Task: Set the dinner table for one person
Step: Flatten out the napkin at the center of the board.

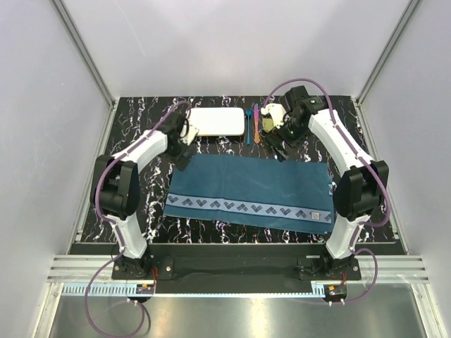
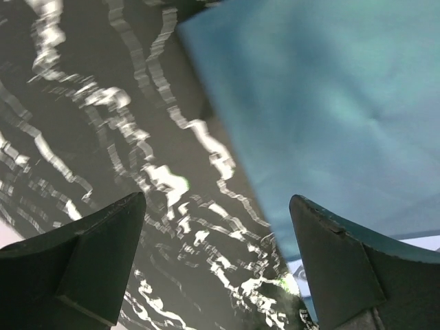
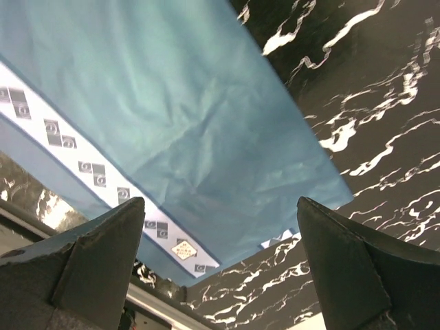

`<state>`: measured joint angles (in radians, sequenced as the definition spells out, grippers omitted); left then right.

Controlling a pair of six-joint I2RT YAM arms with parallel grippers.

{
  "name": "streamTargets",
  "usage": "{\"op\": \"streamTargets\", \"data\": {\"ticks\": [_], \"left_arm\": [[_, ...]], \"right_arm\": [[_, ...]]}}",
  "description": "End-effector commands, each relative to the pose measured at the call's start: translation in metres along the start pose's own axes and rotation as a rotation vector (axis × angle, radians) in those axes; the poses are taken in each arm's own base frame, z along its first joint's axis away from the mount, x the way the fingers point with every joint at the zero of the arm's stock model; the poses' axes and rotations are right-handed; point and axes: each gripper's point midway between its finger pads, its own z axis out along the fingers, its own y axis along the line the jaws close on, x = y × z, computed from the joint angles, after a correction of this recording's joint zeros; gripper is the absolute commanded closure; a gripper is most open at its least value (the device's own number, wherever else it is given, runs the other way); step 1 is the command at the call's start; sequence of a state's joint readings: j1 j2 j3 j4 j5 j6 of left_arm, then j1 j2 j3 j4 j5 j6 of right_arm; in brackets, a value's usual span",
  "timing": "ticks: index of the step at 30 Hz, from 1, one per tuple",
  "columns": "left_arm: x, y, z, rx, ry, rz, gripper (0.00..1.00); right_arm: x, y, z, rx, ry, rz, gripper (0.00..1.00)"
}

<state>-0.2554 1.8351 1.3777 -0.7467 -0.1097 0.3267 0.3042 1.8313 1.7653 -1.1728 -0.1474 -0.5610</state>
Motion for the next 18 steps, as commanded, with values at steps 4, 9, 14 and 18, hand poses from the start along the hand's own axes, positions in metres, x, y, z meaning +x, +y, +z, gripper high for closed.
{"op": "streamTargets", "data": {"ticks": [4,9,14,18], "left_arm": [[-0.041,0.022,0.014,-0.125,-0.123,0.017,0.09],[-0.068,0.039,0.020,-0.202,-0.175,-0.082,0.11],[-0.086,0.045,0.030,-0.235,-0.195,-0.166,0.12],[-0.097,0.046,0.042,-0.241,-0.187,-0.198,0.12]], "right_arm": [[-0.015,-0.005,-0.010,-0.024,-0.047,0.054,0.00],[-0.010,-0.004,-0.004,-0.033,-0.026,0.048,0.00],[-0.013,-0.006,-0.001,-0.034,-0.025,0.049,0.00],[-0.014,-0.007,0.002,-0.033,-0.021,0.046,0.00]]}}
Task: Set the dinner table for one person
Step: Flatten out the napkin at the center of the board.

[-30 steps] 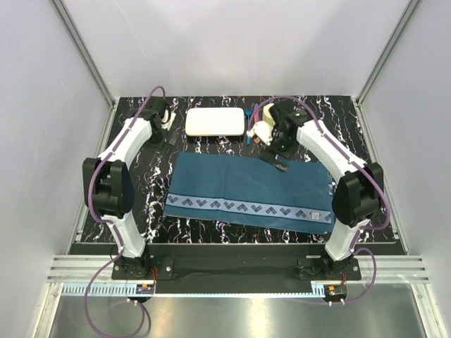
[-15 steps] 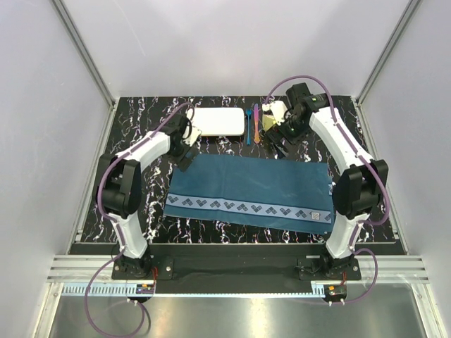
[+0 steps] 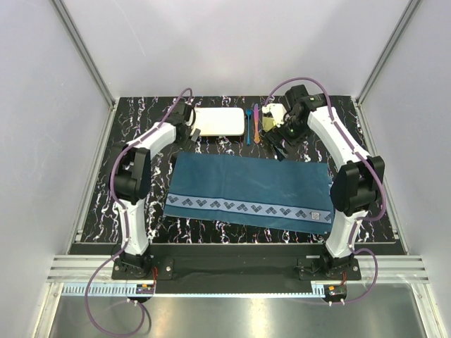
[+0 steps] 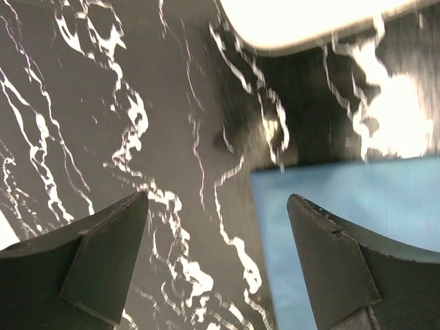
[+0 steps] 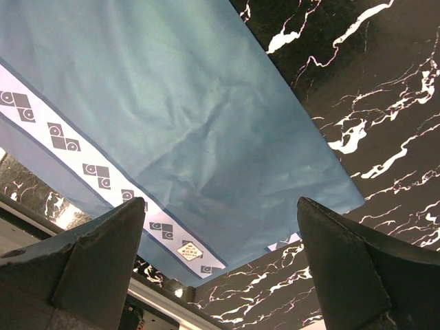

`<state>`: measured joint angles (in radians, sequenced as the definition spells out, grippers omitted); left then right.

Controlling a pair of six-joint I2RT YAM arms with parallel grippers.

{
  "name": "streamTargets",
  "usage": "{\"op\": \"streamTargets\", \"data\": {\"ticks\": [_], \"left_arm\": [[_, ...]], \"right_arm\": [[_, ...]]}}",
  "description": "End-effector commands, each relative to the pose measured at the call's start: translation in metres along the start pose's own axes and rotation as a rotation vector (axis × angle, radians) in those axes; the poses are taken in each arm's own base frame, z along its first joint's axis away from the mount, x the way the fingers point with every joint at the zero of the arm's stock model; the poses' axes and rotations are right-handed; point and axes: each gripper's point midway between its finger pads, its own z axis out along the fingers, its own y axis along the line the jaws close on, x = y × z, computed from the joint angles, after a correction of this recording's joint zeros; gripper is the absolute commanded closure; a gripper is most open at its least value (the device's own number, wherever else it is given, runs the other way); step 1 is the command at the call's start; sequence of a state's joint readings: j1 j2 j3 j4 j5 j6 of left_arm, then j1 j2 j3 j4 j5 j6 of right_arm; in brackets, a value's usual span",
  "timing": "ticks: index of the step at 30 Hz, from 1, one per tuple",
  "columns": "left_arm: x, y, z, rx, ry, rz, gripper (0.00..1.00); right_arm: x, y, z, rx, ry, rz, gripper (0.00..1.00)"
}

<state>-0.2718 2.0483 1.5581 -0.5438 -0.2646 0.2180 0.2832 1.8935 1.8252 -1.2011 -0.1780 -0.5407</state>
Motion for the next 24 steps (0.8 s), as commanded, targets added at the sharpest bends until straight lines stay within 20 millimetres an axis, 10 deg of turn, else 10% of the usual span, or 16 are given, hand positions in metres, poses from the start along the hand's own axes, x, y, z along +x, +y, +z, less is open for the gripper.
{"op": "streamTargets", "data": {"ticks": [1,13,24], "left_arm": [[-0.027,0.008,0.007,-0.053,-0.051,-0.083,0.12],[-0.007,0.001,0.031,-0.068,0.032,-0.074,0.12],[0.022,0.008,-0.001,-0.063,0.066,0.012,0.12]], "right_arm": [[-0.011,-0.002,-0.007,0.002,-0.036,0.000,0.00],[-0.015,0.000,-0.007,-0.011,-0.043,0.001,0.00],[-0.013,-0.004,-0.012,0.015,-0.039,-0.004,0.00]]}}
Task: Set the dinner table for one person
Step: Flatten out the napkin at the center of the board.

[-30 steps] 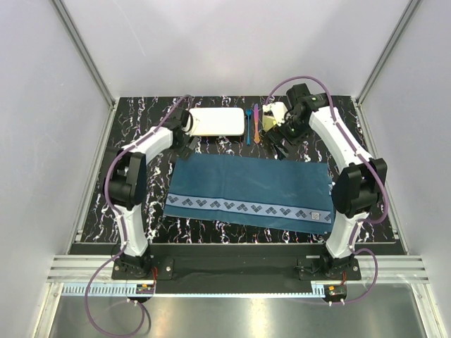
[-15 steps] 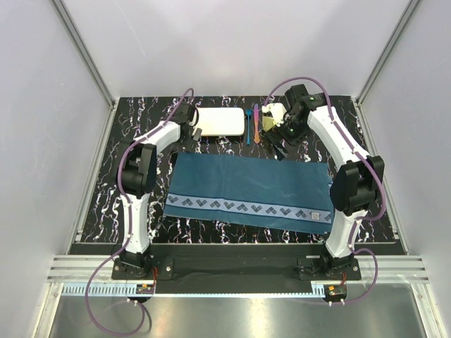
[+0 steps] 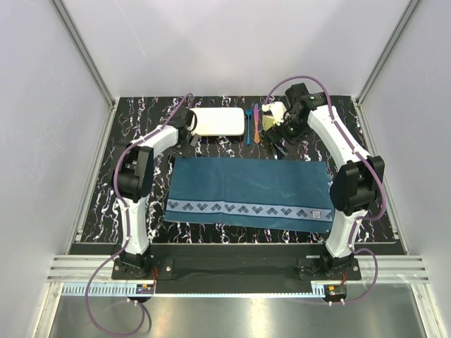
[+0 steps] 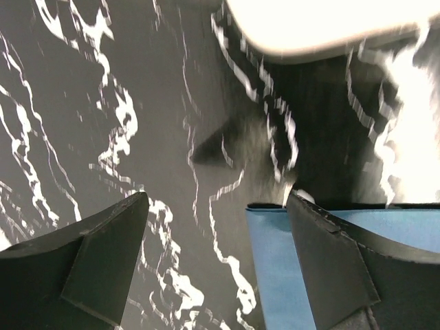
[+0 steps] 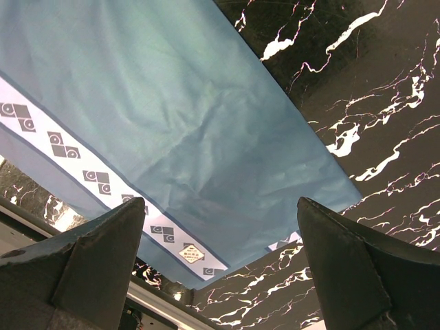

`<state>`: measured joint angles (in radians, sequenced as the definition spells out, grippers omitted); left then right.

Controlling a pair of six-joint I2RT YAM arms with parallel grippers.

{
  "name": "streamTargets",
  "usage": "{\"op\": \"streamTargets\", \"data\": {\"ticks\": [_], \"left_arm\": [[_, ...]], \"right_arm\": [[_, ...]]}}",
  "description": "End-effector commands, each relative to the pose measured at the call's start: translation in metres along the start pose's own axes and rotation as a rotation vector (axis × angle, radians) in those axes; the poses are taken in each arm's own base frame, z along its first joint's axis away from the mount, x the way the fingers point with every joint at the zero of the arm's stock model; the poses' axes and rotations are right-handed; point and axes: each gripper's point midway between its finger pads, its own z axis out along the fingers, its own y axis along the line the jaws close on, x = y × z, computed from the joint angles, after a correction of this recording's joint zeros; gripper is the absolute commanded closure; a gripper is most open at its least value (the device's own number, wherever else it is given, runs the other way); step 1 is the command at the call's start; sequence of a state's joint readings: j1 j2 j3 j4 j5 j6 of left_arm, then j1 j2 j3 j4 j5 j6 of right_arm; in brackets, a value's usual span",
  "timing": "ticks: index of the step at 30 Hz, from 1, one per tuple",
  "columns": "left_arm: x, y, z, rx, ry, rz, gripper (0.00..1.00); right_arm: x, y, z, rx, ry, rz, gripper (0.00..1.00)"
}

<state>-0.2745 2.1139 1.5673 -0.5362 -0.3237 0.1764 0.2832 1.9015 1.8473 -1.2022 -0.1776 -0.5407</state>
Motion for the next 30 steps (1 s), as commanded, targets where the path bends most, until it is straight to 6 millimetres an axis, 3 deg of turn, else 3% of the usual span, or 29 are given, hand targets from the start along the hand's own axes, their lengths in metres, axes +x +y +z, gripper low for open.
{"op": "streamTargets", "data": {"ticks": [1,7,13,16,21,23,26,30], "left_arm": [[0.014,0.012,-0.022,-0.019,0.015,0.042,0.12],[0.029,0.014,-0.026,-0.028,0.043,0.061,0.13],[0.025,0.030,-0.024,-0.084,0.041,0.039,0.13],[0.005,0.050,-0.029,-0.147,-0.012,-0.008,0.11],[-0.047,0.068,-0.069,-0.138,-0.205,-0.049,0.12],[-0.063,0.056,-0.092,-0.049,-0.281,-0.010,0.12],[-0.069,0.026,-0.119,0.083,-0.359,0.099,0.14],[-0.062,-0.023,-0.135,0.222,-0.398,0.207,0.20]], "right_arm": [[-0.008,-0.002,-0.009,0.009,-0.028,-0.002,0.00],[-0.008,-0.001,-0.009,0.006,-0.029,-0.001,0.00],[-0.005,-0.001,-0.008,0.011,-0.016,-0.006,0.00],[0.001,-0.001,-0.004,0.007,0.001,-0.009,0.00],[0.016,0.004,0.008,-0.022,0.053,-0.026,0.00],[0.029,0.004,0.016,-0.020,0.101,-0.033,0.00],[0.047,0.006,0.030,-0.036,0.168,-0.054,0.01],[0.061,0.010,0.039,-0.051,0.195,-0.059,0.21]]}}
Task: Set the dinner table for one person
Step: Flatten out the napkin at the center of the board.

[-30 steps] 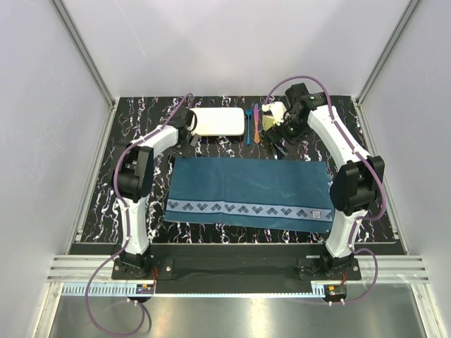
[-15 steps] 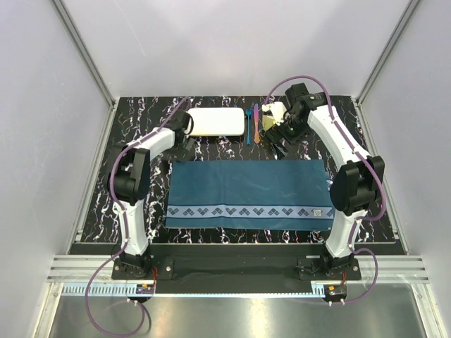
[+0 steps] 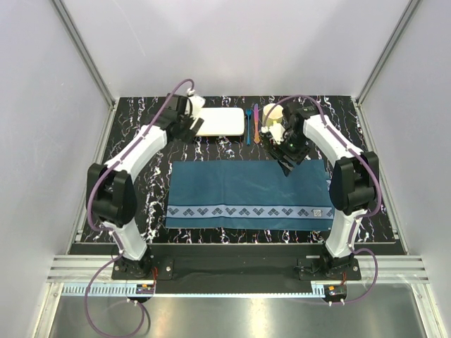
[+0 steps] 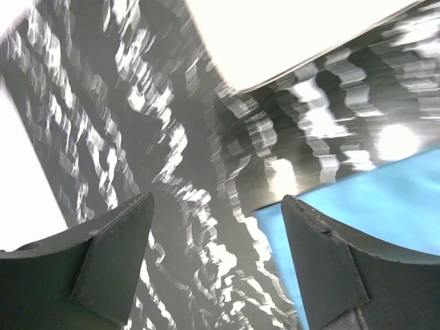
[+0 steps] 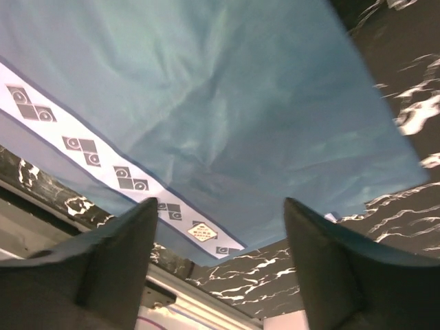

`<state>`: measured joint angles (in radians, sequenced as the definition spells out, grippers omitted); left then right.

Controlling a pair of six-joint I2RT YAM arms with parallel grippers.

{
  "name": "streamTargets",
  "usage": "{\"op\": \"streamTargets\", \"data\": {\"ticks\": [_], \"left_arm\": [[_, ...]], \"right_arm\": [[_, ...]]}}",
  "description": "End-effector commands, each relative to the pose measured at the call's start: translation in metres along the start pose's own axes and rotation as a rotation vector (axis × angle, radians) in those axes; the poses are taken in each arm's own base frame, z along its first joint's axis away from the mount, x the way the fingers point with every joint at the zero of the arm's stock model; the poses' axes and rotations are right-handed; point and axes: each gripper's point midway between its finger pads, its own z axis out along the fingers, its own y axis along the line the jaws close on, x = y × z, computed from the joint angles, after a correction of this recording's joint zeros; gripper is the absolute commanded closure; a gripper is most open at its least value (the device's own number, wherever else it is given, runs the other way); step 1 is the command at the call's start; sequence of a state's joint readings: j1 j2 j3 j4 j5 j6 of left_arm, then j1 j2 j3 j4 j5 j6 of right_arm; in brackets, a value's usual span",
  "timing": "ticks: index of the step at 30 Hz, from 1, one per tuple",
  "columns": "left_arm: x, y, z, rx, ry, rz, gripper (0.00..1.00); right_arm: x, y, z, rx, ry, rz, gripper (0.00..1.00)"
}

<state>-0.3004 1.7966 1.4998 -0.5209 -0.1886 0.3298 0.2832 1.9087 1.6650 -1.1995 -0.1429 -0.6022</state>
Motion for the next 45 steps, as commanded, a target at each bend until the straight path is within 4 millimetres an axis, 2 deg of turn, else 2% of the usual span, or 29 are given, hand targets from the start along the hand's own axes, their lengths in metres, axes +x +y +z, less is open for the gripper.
{"op": "streamTargets", "data": {"ticks": [1,5,6,7,9,10,11,12,14,16,21,24,27,32,37,41,42,44,45], "left_arm": [[-0.021,-0.046,-0.018,0.170,-0.112,0.088,0.21],[-0.001,-0.092,-0.013,0.287,-0.075,0.128,0.21],[0.000,-0.107,-0.015,0.326,-0.078,0.168,0.21],[0.004,-0.117,-0.016,0.352,-0.077,0.199,0.21],[0.017,-0.139,-0.014,0.399,-0.062,0.291,0.23],[0.021,-0.144,-0.014,0.404,-0.057,0.318,0.24],[0.026,-0.150,-0.010,0.412,-0.042,0.342,0.25],[0.032,-0.157,-0.009,0.417,-0.031,0.370,0.26],[0.036,-0.162,-0.006,0.424,-0.022,0.407,0.28],[0.034,-0.167,-0.006,0.431,-0.027,0.423,0.28],[0.023,-0.175,-0.014,0.475,-0.067,0.428,0.28],[0.023,-0.183,-0.017,0.503,-0.073,0.449,0.30],[0.031,-0.192,-0.017,0.521,-0.057,0.481,0.30],[0.051,-0.206,-0.011,0.558,-0.014,0.527,0.24],[0.065,-0.220,-0.014,0.623,0.008,0.564,0.23],[0.079,-0.229,-0.011,0.671,0.053,0.606,0.34],[0.080,-0.232,-0.012,0.688,0.055,0.616,0.53],[0.083,-0.233,-0.014,0.701,0.074,0.629,0.70],[0.083,-0.234,-0.016,0.714,0.075,0.632,0.83]], "right_arm": [[0.006,-0.003,0.005,0.016,0.015,-0.025,0.25],[0.005,-0.005,0.004,0.034,0.003,-0.018,0.36],[0.007,-0.004,0.004,0.034,0.007,-0.020,0.45],[0.008,-0.003,0.005,0.034,0.010,-0.019,0.45],[0.013,-0.004,0.006,0.045,0.021,-0.028,0.57],[0.014,-0.004,0.007,0.047,0.026,-0.031,0.65],[0.017,-0.006,0.008,0.056,0.033,-0.032,0.67],[0.020,-0.005,0.010,0.055,0.045,-0.035,0.78],[0.022,-0.006,0.014,0.057,0.054,-0.032,0.92],[0.025,-0.005,0.017,0.053,0.060,-0.029,1.00],[0.033,-0.005,0.029,0.062,0.081,-0.013,1.00],[0.036,-0.006,0.035,0.061,0.093,-0.008,1.00],[0.035,-0.008,0.038,0.067,0.092,0.004,1.00],[0.031,-0.009,0.043,0.066,0.091,0.026,1.00],[0.032,-0.008,0.044,0.062,0.089,0.032,1.00],[0.031,-0.010,0.041,0.071,0.088,0.022,1.00],[0.031,-0.010,0.040,0.073,0.088,0.022,1.00],[0.031,-0.010,0.040,0.075,0.087,0.020,1.00],[0.032,-0.009,0.040,0.072,0.089,0.018,1.00]]}}
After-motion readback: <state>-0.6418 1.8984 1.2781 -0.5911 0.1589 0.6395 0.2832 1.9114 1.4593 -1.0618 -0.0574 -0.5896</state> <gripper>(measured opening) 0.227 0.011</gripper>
